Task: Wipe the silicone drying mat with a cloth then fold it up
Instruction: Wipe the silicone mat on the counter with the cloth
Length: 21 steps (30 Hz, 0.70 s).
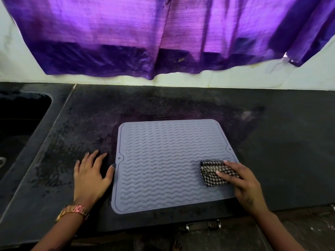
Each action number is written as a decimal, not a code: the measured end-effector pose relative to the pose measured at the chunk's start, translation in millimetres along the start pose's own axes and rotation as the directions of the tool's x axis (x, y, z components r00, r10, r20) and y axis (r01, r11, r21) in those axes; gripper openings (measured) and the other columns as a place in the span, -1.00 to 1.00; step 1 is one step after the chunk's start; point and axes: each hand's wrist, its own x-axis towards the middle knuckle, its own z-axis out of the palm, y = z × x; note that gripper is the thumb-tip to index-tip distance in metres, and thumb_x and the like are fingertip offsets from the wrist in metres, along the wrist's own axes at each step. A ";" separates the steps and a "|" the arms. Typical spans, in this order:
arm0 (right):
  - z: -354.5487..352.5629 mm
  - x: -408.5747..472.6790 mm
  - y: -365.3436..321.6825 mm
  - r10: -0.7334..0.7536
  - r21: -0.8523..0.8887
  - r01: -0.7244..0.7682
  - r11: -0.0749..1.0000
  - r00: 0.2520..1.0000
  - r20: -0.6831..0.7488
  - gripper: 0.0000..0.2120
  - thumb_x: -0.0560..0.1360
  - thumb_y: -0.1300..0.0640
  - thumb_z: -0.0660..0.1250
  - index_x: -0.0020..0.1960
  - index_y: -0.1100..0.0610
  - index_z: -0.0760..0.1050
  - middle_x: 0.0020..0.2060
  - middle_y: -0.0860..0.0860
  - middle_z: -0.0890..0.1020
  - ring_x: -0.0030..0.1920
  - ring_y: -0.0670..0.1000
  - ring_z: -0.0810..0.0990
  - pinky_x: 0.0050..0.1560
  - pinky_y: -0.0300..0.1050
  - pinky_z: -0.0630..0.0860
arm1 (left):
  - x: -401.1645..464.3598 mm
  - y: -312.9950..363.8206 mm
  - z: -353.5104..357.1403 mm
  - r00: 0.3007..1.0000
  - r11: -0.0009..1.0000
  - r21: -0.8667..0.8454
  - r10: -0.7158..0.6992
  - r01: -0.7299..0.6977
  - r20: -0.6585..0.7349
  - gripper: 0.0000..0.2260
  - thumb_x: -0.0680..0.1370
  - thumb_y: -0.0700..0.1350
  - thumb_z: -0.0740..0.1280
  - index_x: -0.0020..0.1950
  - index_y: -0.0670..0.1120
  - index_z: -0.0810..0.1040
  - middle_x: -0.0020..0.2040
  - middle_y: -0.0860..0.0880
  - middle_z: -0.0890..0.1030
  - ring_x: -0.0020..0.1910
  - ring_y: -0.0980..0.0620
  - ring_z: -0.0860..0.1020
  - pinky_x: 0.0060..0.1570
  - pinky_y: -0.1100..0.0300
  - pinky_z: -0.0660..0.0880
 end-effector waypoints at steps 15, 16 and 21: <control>22.3 67.2 12.3 0.061 0.029 -0.071 0.997 0.961 0.270 -0.39 0.32 0.54 0.28 0.15 -0.06 0.59 0.19 0.09 0.56 0.09 0.18 0.51 0.17 0.03 0.41 | 0.7 -2.0 2.1 1.000 1.000 0.009 0.002 -0.002 0.003 -0.31 0.41 0.31 -0.05 0.34 -0.06 0.46 0.42 -0.12 0.39 0.46 -0.13 0.23 0.44 -0.10 0.00; 19.1 72.0 16.6 0.056 0.049 -0.074 0.996 0.951 0.303 -0.41 0.35 0.52 0.28 0.15 -0.07 0.59 0.20 0.07 0.56 0.11 0.17 0.51 0.20 0.00 0.40 | 0.7 -2.1 2.0 1.000 1.000 0.008 0.001 -0.001 0.003 -0.31 0.41 0.31 -0.05 0.35 -0.05 0.46 0.42 -0.12 0.38 0.46 -0.13 0.22 0.45 -0.10 0.00; 14.4 100.1 26.8 0.058 -0.047 -0.049 0.998 0.972 0.227 -0.35 0.35 0.53 0.26 0.24 -0.08 0.52 0.26 0.06 0.53 0.17 0.18 0.50 0.24 -0.01 0.37 | 0.4 -1.8 1.9 1.000 1.000 -0.001 -0.005 0.005 0.006 -0.30 0.41 0.32 -0.06 0.36 -0.04 0.44 0.43 -0.11 0.37 0.47 -0.12 0.21 0.45 -0.09 -0.02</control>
